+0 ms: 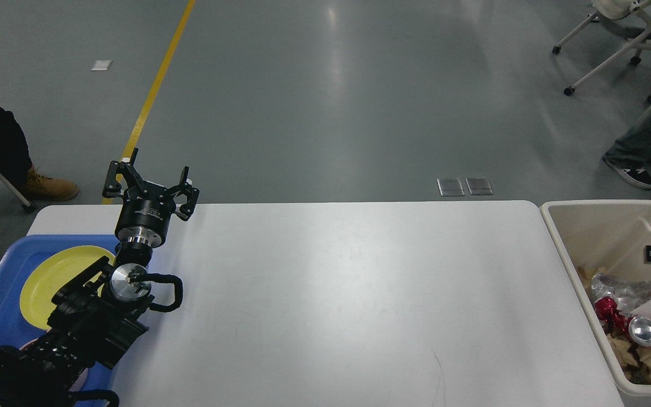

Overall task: Tidy desktop
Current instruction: 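Lower the paper cup into the white bin and release it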

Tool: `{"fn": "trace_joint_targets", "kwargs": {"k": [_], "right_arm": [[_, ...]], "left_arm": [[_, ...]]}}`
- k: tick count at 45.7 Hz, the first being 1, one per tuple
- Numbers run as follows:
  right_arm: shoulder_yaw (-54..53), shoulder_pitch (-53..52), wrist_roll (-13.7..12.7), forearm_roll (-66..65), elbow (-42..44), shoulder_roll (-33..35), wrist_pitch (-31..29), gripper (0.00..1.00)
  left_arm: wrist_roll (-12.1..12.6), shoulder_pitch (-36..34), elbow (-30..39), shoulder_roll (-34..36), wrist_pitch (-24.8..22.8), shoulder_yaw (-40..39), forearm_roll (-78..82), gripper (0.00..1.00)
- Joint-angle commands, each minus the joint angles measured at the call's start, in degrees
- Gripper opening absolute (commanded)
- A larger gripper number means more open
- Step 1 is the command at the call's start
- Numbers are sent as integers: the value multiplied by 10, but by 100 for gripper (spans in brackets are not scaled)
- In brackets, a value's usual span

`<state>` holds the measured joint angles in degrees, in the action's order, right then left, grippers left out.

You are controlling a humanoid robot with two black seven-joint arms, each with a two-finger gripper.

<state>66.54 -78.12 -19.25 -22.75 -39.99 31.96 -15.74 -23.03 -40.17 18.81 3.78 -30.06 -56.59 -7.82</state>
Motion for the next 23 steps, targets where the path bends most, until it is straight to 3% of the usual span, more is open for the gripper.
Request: {"fn": "trace_joint_targets", "kwargs": {"k": [1,8,23], "right_arm": [[8,-129,0,2,-61,20,-84,100],[-51,-262,3,4,-72,45,-184,100],[-204,-278,6,24,-76,41,-190,100]], "left_arm": [[0,0,0,0,0,0,0,96],[0,0,0,0,0,0,0,96],[0,0,0,0,0,0,0,96]]}}
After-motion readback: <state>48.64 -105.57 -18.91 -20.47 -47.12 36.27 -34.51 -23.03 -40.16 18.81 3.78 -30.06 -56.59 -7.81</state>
